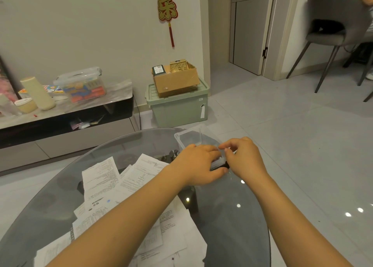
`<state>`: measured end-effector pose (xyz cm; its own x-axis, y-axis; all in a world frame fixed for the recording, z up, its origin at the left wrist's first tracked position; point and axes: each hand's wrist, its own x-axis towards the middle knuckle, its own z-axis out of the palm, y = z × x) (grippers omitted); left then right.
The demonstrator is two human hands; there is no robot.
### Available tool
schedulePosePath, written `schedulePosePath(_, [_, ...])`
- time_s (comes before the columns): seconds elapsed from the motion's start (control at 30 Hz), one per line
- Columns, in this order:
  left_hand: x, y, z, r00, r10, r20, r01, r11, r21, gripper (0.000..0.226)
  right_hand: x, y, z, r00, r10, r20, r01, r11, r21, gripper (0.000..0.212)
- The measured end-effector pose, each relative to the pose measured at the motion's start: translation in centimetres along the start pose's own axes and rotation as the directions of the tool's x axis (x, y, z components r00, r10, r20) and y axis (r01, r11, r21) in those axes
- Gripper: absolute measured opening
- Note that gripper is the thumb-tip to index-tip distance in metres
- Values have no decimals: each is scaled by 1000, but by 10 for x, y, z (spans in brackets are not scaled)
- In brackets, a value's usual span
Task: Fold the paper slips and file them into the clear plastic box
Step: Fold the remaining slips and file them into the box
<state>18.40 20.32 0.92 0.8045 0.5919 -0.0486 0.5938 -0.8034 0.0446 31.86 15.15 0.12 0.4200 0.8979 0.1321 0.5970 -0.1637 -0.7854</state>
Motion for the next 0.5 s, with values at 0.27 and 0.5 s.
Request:
schedulePosePath(0.27, [-12, 4, -9, 988, -111, -112, 113, 994, 13, 58, -6, 0, -8, 998, -13, 53, 13, 1000, 0, 25])
schedulePosePath(0.5, [-21, 9, -4, 986, -150, -75, 154, 987, 54, 50, -9, 0, -9, 996, -34, 79, 35, 999, -8, 25])
